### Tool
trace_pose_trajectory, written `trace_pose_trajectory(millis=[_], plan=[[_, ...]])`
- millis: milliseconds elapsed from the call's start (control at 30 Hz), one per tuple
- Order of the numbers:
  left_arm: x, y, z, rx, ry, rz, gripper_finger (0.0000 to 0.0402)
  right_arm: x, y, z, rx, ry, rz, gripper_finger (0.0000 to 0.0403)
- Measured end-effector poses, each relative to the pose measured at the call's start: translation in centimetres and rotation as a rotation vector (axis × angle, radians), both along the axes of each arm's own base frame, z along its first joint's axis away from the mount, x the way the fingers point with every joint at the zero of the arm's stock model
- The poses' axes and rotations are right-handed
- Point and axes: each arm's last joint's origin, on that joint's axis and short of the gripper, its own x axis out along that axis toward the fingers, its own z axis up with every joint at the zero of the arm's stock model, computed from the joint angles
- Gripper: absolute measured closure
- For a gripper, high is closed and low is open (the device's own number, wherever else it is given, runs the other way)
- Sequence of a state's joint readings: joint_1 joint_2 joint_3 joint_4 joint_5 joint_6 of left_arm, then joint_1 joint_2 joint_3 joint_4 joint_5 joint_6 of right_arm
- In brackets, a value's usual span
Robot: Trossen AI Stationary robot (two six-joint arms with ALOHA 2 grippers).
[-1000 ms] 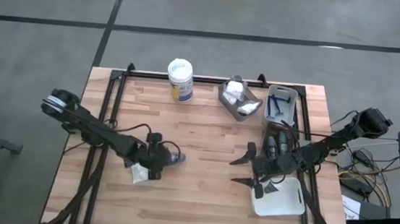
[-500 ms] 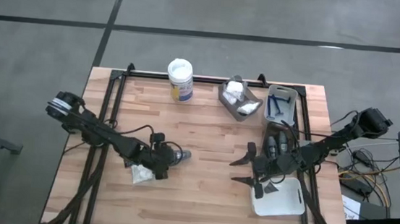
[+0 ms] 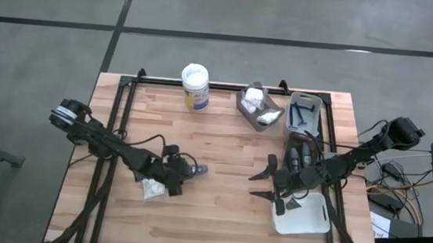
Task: Pick & Place Travel size toiletries
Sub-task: Put the gray deodorant into the bottom black bin
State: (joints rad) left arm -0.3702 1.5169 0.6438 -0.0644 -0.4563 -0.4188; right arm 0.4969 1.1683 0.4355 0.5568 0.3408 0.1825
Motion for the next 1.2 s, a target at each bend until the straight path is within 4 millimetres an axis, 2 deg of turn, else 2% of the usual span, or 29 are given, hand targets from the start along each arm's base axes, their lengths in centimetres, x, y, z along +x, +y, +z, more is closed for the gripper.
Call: trace_pose_trajectory(millis=[100, 267, 400, 533, 800, 1000, 1200], plan=[[0.6, -0.2, 0.5, -0.007, -0.077, -0.02, 0.0196, 0.0, -0.1, 0.0, -0.005, -0.003, -0.022, 0.0205], [1.8, -0.5, 2.1, 0.028, -0.222, -0.069, 0.0196, 0.1, -0.6, 0.1, -0.016, -0.017, -0.205, 0.0211], [2.5, -0.5, 3.1, 0.138, -0.257, -0.043, 0.0196, 0.3, -1.4, 0.1, 0.086, -0.024, -0.311, 0.0207], [3.0, -0.5, 4.1, 0.24, -0.278, -0.029, 0.0196, 0.7, -2.4, 0.1, 0.257, -0.026, -0.378, 0.0187], [4.0, -0.8, 6.0, 0.364, -0.293, -0.077, 0.0195, 1.4, -4.6, 0.1, 0.421, -0.048, -0.486, 0.0122], [4.7, -0.9, 7.5, 0.442, -0.305, -0.129, 0.0195, 1.8, -5.6, 0.0, 0.529, -0.017, -0.411, 0.0086], [5.2, -1.1, 8.6, 0.489, -0.319, -0.157, 0.0195, 2.0, -5.8, -0.2, 0.542, -0.007, -0.414, 0.0068]])
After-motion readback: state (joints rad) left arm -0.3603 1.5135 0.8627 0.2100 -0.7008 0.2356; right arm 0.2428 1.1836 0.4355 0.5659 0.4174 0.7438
